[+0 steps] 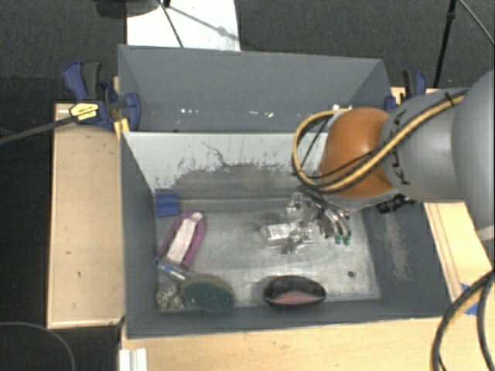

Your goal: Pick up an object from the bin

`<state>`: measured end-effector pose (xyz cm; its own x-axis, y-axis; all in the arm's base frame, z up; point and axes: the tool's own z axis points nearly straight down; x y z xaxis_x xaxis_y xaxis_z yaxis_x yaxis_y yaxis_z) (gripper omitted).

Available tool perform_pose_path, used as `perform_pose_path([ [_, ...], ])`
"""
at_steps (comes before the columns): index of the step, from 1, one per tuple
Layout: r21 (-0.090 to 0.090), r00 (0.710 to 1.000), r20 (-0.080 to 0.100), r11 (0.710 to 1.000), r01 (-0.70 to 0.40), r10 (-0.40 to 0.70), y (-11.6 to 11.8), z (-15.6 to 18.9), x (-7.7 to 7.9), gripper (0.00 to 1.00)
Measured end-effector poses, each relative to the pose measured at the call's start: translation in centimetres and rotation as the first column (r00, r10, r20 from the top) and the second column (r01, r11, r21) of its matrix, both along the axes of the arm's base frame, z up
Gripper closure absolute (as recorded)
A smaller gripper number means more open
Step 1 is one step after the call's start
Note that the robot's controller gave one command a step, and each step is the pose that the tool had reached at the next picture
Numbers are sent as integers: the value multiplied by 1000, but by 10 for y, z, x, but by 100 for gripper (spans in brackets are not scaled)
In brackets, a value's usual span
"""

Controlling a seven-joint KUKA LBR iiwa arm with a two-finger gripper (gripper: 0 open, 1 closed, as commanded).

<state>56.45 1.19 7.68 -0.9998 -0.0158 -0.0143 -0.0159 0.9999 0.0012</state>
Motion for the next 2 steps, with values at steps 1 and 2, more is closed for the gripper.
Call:
perform_pose_path([
  [1, -1, 1000, -8, 1000, -4, 4, 0, 18, 2, 100],
  [2, -2, 1000, -7, 1000, -8, 8, 0, 42, 3, 100],
])
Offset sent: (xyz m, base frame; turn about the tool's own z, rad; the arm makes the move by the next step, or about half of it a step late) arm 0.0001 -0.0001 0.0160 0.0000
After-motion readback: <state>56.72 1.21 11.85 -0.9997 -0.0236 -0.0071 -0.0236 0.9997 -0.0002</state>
